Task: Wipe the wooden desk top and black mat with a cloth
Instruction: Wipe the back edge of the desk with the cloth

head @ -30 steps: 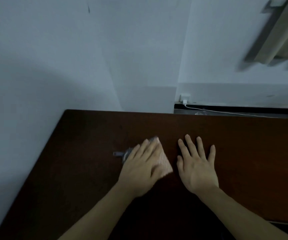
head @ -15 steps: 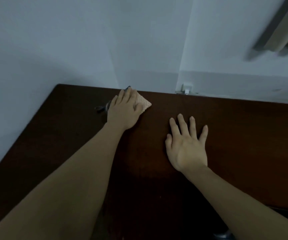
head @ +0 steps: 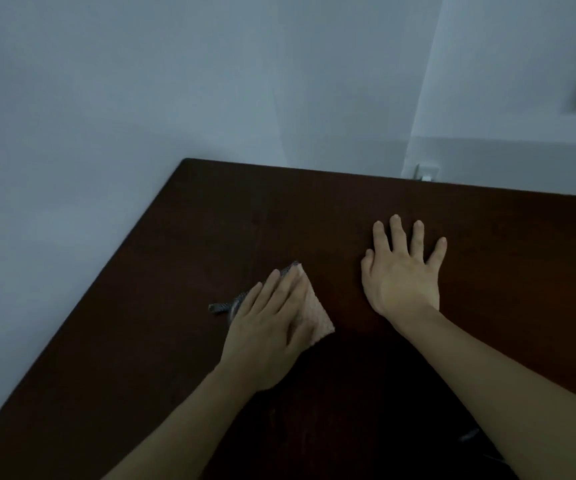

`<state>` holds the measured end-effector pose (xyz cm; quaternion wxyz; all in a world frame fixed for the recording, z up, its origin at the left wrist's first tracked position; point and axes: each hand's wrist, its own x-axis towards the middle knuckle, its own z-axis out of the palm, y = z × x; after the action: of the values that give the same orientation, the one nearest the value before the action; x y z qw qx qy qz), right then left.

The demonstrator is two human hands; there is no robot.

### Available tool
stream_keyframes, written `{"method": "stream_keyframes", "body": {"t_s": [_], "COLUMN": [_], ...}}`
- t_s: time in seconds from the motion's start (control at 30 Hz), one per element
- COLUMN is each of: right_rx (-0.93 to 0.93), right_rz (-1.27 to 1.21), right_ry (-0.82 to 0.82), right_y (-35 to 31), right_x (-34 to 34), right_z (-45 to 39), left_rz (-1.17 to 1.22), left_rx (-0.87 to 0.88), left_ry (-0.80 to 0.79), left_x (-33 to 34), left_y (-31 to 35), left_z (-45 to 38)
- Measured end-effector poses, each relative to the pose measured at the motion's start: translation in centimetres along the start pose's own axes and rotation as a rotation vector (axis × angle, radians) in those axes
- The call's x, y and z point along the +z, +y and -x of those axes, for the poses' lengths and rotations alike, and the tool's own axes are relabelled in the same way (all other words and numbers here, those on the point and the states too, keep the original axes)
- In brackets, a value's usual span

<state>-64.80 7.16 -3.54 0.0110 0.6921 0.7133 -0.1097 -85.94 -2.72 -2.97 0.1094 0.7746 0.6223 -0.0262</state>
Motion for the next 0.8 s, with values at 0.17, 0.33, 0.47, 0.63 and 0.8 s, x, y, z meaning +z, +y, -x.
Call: {"method": "stream_keyframes", "body": {"t_s": [0.17, 0.33, 0.47, 0.63, 0.8], "right_rx": [-0.006, -0.02, -0.027, -0.036, -0.023], "right_rz": [-0.001, 0.005, -0.004, 0.003, 0.019], "right_ry": [0.017, 0.023, 0.024, 0.004, 0.009], "right_y": [0.2, 0.3, 0.3, 0.0, 0.1], "right_x": [0.2, 0.3, 0.2, -0.2, -0.3], "right_z": [-0.1, 0.0, 0.1, 0.3, 0.4], "left_rz": [0.029, 0.034, 0.043, -0.002, -0.026], "left_rx": [-0.166, -0.271, -0.127, 0.139, 0.154], "left_ry": [0.085, 0.083, 0.072, -0.05, -0.04], "left_x": [-0.7, -1.3, -1.0, -0.9, -1.7], "left_y": [-2.3, -3.8, -1.9, -2.2, -5.7], "left_z": [-7.1, -12.8, -8.0, 0.2, -2.2]}}
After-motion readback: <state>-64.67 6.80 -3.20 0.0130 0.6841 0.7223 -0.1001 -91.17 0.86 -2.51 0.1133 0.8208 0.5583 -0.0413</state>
